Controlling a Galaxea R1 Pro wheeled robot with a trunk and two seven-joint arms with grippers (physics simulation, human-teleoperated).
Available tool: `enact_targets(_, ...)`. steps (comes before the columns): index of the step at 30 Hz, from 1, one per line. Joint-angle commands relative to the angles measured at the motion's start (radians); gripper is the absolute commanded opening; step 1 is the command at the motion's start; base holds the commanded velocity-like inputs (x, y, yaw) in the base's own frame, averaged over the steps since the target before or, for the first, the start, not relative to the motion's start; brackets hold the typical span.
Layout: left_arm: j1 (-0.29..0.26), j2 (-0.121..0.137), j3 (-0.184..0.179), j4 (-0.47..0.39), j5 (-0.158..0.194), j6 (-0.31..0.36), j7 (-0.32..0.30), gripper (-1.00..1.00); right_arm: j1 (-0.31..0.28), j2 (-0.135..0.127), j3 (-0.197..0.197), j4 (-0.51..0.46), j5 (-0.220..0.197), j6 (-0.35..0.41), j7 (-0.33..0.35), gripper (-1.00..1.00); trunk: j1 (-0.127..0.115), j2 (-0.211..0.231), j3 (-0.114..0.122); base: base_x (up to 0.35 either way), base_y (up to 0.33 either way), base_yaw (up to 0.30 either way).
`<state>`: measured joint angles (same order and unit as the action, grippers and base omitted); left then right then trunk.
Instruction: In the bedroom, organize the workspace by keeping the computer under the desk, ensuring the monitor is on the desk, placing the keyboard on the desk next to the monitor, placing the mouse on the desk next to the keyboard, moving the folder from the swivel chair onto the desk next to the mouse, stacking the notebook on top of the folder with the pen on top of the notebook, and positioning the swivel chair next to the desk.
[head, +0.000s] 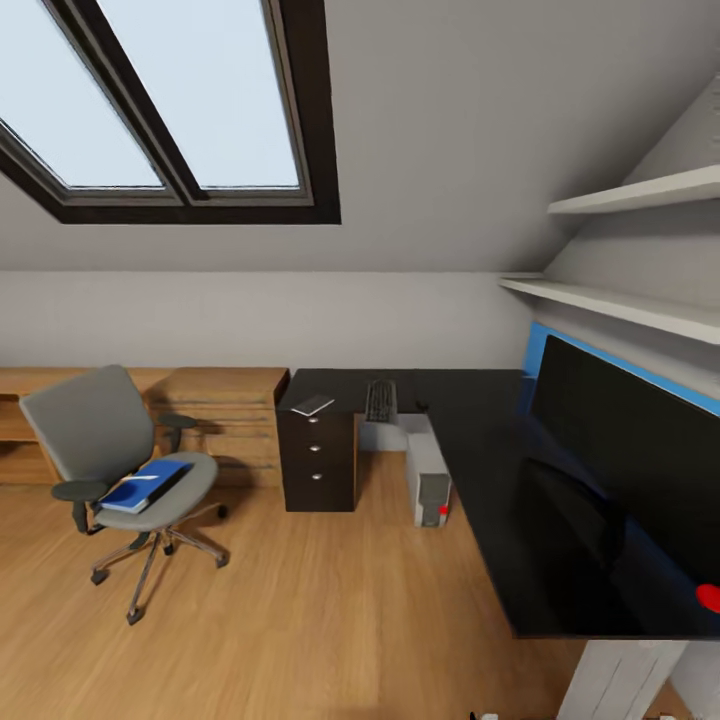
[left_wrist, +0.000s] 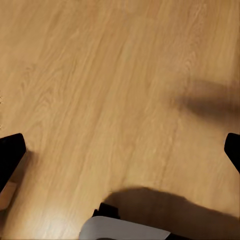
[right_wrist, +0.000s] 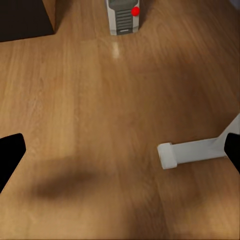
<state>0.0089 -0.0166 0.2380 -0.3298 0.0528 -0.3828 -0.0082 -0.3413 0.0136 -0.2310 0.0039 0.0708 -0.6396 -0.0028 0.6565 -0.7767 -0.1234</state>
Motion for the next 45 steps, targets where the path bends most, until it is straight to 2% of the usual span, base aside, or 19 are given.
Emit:
enact_targets(1,0.0,0.0,0.0,-0.002,0.005,-0.001,-0.001,1.0,-0.001,0.0,-0.008,0.001,0.007,-0.003,0.0,1.0,0.0,-0.001,-0.002,0.102,0.323,-0.187)
enact_targets(10,0.0,-0.001,0.0,-0.002,0.005,-0.001,-0.001,1.0,-0.001,0.0,-0.008,0.001,0.007,-0.003,0.0,1.0,0.0,-0.001,-0.007,0.098,0.308,-0.084)
enact_targets(18,0.0,-0.002,0.0,-0.002,0.005,-0.001,-0.001,1.0,-0.001,0.0,-0.007,0.001,0.009,-0.002,0.0,1.0,0.0,-0.001,-0.007,0.247,0.155,-0.003)
enact_targets(25,0.0,-0.002,0.0,-0.002,0.005,-0.001,-0.001,1.0,-0.001,0.0,-0.007,0.002,0.009,-0.003,0.0,1.0,0.0,-0.001,-0.008,0.332,0.014,0.0)
enact_targets(45,0.0,-0.002,0.0,-0.002,0.005,-0.001,-0.001,1.0,-0.001,0.0,-0.007,0.001,0.009,-0.003,0.0,1.0,0.0,-0.001,-0.04,0.334,0.0,0.0)
